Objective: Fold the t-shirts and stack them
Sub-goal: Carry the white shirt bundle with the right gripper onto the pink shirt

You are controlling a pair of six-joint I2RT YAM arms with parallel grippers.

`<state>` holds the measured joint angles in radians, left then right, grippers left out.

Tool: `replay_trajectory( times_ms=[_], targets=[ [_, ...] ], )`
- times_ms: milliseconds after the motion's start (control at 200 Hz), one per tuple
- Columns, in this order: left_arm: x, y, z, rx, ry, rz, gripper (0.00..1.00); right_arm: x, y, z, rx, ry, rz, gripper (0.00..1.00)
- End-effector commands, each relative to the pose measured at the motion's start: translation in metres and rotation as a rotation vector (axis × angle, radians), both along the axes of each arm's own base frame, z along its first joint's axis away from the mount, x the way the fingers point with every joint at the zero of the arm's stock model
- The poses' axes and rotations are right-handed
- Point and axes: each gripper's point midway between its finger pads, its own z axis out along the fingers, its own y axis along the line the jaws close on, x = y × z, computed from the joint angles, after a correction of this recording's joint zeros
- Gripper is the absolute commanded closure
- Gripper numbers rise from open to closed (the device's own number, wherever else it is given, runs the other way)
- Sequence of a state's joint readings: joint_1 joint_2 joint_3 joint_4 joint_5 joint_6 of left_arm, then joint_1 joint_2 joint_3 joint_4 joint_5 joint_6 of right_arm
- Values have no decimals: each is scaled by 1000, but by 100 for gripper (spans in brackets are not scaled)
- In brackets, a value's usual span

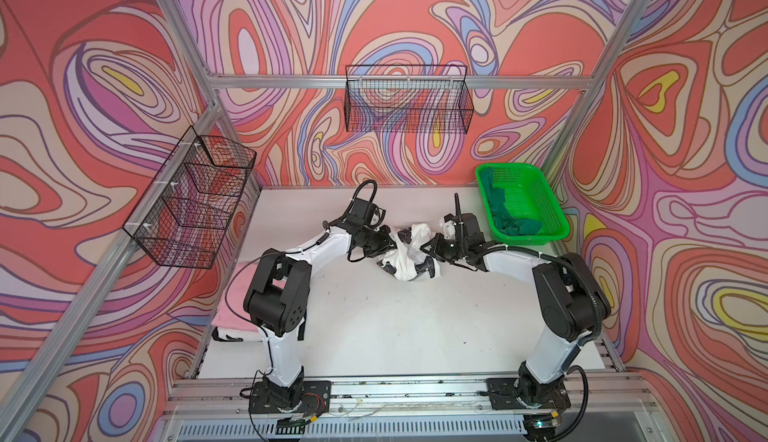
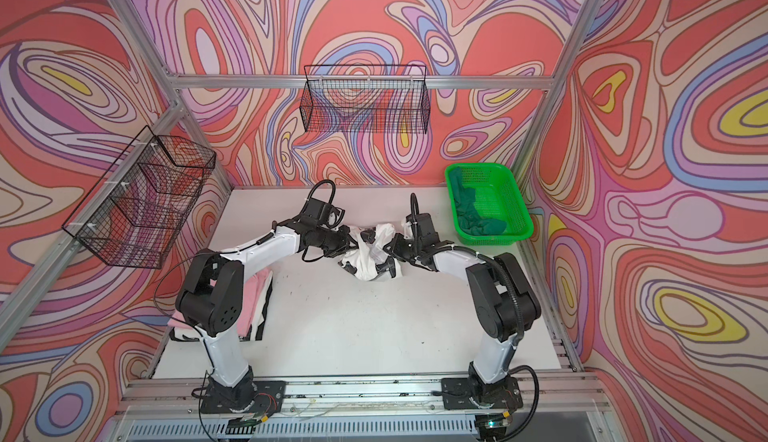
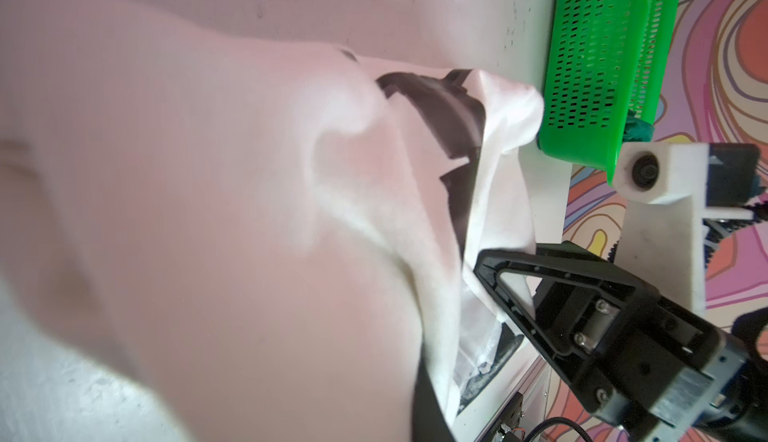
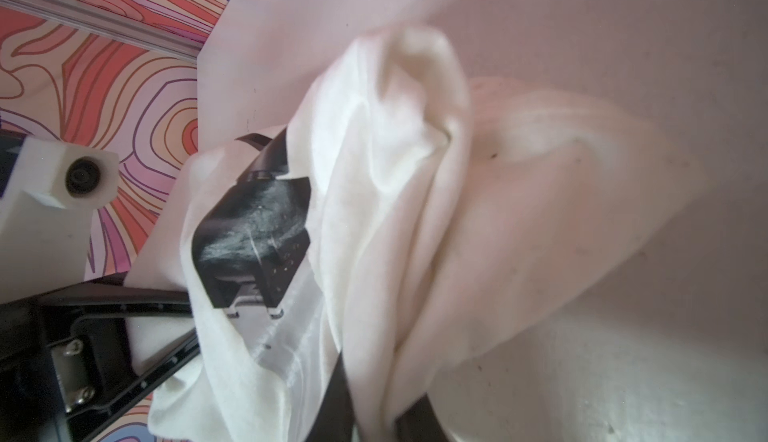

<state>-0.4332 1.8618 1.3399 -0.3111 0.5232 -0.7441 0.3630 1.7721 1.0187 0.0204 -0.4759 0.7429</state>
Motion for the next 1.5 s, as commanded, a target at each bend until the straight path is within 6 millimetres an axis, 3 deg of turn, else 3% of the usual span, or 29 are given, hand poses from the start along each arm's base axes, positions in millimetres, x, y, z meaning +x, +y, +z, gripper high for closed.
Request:
replay_trajectory(
  times_ms=[0,230,426,626,651,881,966,1157,1362,1497],
  targets=[
    [-5,5,23,-1,-39,1,100,-7,14,27,41,-32,33,100],
    [-6,32,57,9,-92,33,100,-15,41,59,71,-78,74,100],
    [-18,71,82,48,-131,79,100,-29,88,89,100,-129,140,100],
    [-37,131,108,97,-176,174,100,-52,156,122,166,-179,242,100],
    [-40,140,111,102,-180,192,100,-53,167,113,158,-164,257,100],
    [-71,218,135,133,-234,369,100,-89,260,133,217,-209,401,100],
    [-81,246,139,177,-241,443,100,-101,291,140,243,-223,448,100],
    [-104,275,141,328,-291,529,100,-129,346,142,254,-234,542,100],
    [-137,307,122,516,-280,638,100,-152,378,130,266,-227,594,100],
    [-149,329,112,625,-268,719,100,-162,396,124,280,-226,615,100]
  ],
)
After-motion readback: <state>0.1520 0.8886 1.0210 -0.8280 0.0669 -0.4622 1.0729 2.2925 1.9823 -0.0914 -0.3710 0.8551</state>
